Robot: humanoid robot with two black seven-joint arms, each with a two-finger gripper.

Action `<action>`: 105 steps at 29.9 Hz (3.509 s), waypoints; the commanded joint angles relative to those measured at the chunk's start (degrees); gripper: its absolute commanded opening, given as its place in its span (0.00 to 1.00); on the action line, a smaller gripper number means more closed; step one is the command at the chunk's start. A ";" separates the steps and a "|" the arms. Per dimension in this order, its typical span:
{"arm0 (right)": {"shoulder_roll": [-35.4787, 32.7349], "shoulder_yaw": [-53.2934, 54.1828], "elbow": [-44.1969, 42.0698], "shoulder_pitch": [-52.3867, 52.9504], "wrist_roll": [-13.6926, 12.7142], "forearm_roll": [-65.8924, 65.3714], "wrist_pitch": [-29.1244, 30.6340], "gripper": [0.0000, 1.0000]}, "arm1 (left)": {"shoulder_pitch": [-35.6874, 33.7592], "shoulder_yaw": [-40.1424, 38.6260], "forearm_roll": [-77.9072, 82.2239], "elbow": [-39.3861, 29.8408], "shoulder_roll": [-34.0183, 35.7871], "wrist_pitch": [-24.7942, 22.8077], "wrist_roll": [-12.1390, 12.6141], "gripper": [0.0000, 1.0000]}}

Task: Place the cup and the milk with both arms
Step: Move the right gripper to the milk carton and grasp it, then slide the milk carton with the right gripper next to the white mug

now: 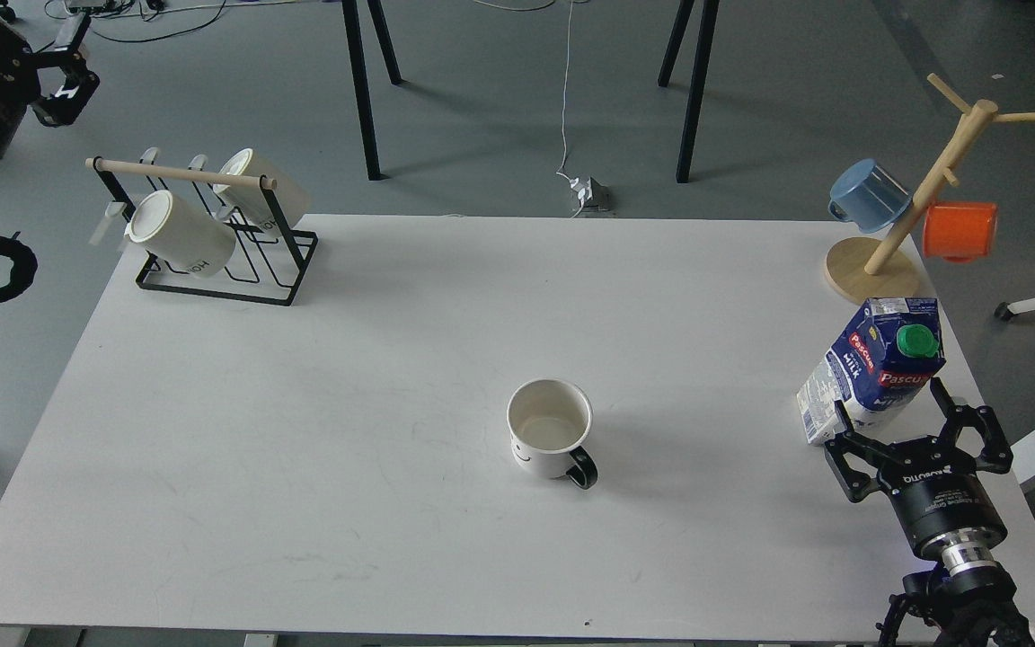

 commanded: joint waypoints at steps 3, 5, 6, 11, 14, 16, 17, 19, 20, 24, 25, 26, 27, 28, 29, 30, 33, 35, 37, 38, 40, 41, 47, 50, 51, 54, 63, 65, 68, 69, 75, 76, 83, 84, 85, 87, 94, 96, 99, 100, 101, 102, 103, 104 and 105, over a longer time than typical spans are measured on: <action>0.69 1.95 -0.17 -0.04 0.00 0.00 0.00 0.99 | -0.09 -0.12 -0.04 0.10 0.16 -0.08 0.00 0.99; 1.56 1.96 -0.26 -0.13 0.00 -0.09 0.00 0.99 | 0.00 -0.12 -0.04 0.10 0.16 -0.08 0.00 0.99; 1.83 1.96 -0.34 -0.13 0.00 -0.09 0.00 0.99 | 0.00 -0.12 -0.04 0.10 0.07 -0.08 0.00 0.99; 1.92 2.48 -0.43 -0.66 0.00 0.09 0.00 0.99 | 0.00 -0.03 0.05 0.10 -0.11 0.09 0.00 0.99; 2.01 2.83 -0.43 -0.66 0.00 0.18 0.00 0.97 | 0.00 -0.03 0.05 0.10 -0.11 0.09 0.00 0.99; 2.01 3.10 -0.52 -0.40 0.00 0.00 0.00 0.95 | 0.00 -0.03 0.05 0.10 -0.02 0.09 0.00 0.99; 2.09 3.10 -0.52 -0.22 0.00 0.00 0.00 0.94 | 0.00 -0.03 0.05 0.10 -0.02 0.09 0.00 0.99; 2.45 3.27 -0.61 -0.13 0.00 0.00 0.00 0.93 | 0.00 -0.03 0.05 0.10 0.07 0.09 0.00 0.99; 2.62 3.53 -0.61 -0.04 0.00 0.00 0.00 0.92 | 0.00 -0.03 0.05 0.10 0.07 0.09 0.00 0.99; 2.71 4.68 -0.61 0.04 0.00 -0.09 0.00 0.88 | 0.09 -0.03 0.05 0.10 0.07 0.18 0.00 0.99; 2.80 4.68 -0.69 0.22 0.00 -0.18 0.00 0.85 | 0.09 -0.03 0.05 0.10 0.07 0.18 0.00 0.99; 2.71 4.68 -0.70 0.48 0.00 -0.18 0.00 0.81 | 0.09 -0.03 0.05 0.18 0.07 0.18 0.00 0.99; 2.71 4.68 -0.87 0.83 0.00 -0.26 0.00 0.75 | 0.09 -0.03 0.05 0.10 0.07 0.27 0.00 0.99; 2.71 4.68 -0.87 0.84 0.00 -0.26 0.00 0.67 | 0.09 -0.03 0.05 0.10 0.07 0.27 0.00 0.99; 2.71 4.77 -0.96 0.92 0.00 -0.26 0.00 0.57 | 0.09 -0.03 0.05 0.10 0.07 0.27 0.00 0.99; 2.80 4.77 -1.13 1.01 0.00 -0.26 0.00 0.52 | 0.09 -0.03 0.05 0.18 0.07 0.36 0.00 0.99; 2.80 4.77 -2.19 1.80 0.00 -0.26 0.00 0.51 | 0.18 -0.03 0.14 0.10 -0.02 0.44 0.00 0.99; 2.80 4.68 -2.02 1.72 0.00 -0.26 0.00 0.51 | 0.18 0.06 0.14 0.18 -0.02 0.44 0.00 0.99; 2.89 4.42 -1.58 1.63 0.00 -0.18 0.00 0.51 | 0.88 -0.03 0.05 0.19 -0.02 0.44 0.00 0.99; 2.89 4.24 -1.31 1.54 0.00 -0.18 0.00 0.51 | 1.14 -0.03 0.14 0.10 0.07 0.44 0.00 0.99; 2.89 4.07 -0.35 1.45 0.00 -0.18 0.00 0.51 | 1.14 -0.03 0.14 0.10 0.16 0.36 0.00 0.99; 2.89 3.98 0.27 1.36 0.00 -0.26 0.00 0.51 | 1.14 -0.03 0.14 0.18 0.24 0.36 0.00 0.99; 2.89 2.66 7.47 1.01 0.00 -1.92 0.00 0.51 | 1.41 0.06 0.14 0.19 0.60 0.53 0.00 0.99; 4.37 -0.58 8.88 1.89 0.00 -5.35 0.00 0.52 | 1.50 0.06 0.23 0.10 0.68 0.62 0.09 0.99; 6.29 -1.55 8.71 2.15 0.00 -6.58 0.00 0.52 | 1.50 0.06 0.23 0.10 0.68 0.62 0.09 0.99; 11.66 -4.10 8.10 2.68 0.00 -11.76 0.00 0.52 | 1.50 -0.03 0.49 0.18 0.77 0.71 0.09 0.99; 19.85 -5.42 5.90 3.99 0.00 -17.49 0.00 0.52 | 1.93 0.06 0.49 0.10 1.12 0.53 0.09 0.99; 20.55 -6.74 5.72 4.88 0.00 -17.58 0.00 0.52 | 2.37 0.06 0.49 0.10 1.21 0.36 0.09 0.99; 21.95 -7.62 4.85 5.06 0.00 -17.58 0.00 0.52 | 2.46 0.15 0.49 0.19 1.48 0.36 0.09 0.99; 22.57 -7.71 4.41 5.05 0.00 -17.58 0.00 0.52 | 2.46 0.15 0.49 0.19 1.48 0.36 0.09 0.99; 23.28 -10.26 3.88 4.44 0.00 -17.58 0.00 0.54 | 2.55 0.15 0.49 0.98 1.39 0.18 0.00 0.99; 23.28 -10.26 3.27 4.44 0.00 -17.58 0.00 0.54 | 2.55 0.15 0.49 0.98 1.39 0.18 0.00 0.99; 23.63 -9.91 1.50 4.97 0.00 -17.58 0.00 0.59 | 2.55 0.24 0.58 0.98 1.30 0.27 0.09 0.99; 23.72 -9.82 1.50 5.05 0.00 -17.49 0.00 0.59 | 2.55 0.24 0.58 0.98 1.30 0.36 0.09 0.99; 23.89 -9.82 1.50 4.97 0.00 -17.49 0.00 0.59 | 2.55 0.24 0.58 0.98 1.30 0.36 0.09 0.99; 23.89 -9.73 1.50 4.97 0.00 -17.49 0.00 0.61 | 2.55 0.24 0.58 0.98 1.30 0.36 0.09 0.99; 23.98 -9.91 1.06 4.97 0.00 -17.49 0.00 0.83 | 2.55 0.24 0.58 0.98 1.30 0.36 0.09 0.99; 23.98 -10.17 1.15 4.97 0.00 -17.40 0.00 0.92 | 2.55 0.24 0.58 0.98 1.30 0.36 0.09 0.99; 23.98 -10.17 1.41 4.70 0.00 -17.23 0.00 0.94 | 2.55 0.24 0.58 0.98 1.30 0.36 0.09 0.99; 23.98 -10.17 1.41 4.62 0.00 -17.23 0.00 0.94 | 2.55 0.24 0.58 0.98 1.30 0.36 0.09 0.99; 23.89 -10.17 1.41 4.53 0.00 -17.23 0.00 0.94 | 2.55 0.24 0.58 0.98 1.30 0.36 0.09 0.99; 23.89 -10.17 1.41 4.35 0.00 -17.14 0.00 0.95 | 2.55 0.24 0.58 0.98 1.30 0.36 0.09 0.99; 23.89 -10.26 1.50 4.18 0.00 -17.14 0.00 0.95 | 2.55 0.24 0.58 0.98 1.39 0.36 0.09 0.99; 23.72 -10.35 1.68 4.00 0.00 -17.14 0.00 0.96 | 2.55 0.24 0.58 0.98 1.39 0.36 0.09 0.99; 23.72 -10.44 1.76 3.65 0.00 -17.14 0.00 0.96 | 2.55 0.24 0.58 0.98 1.39 0.36 0.09 0.99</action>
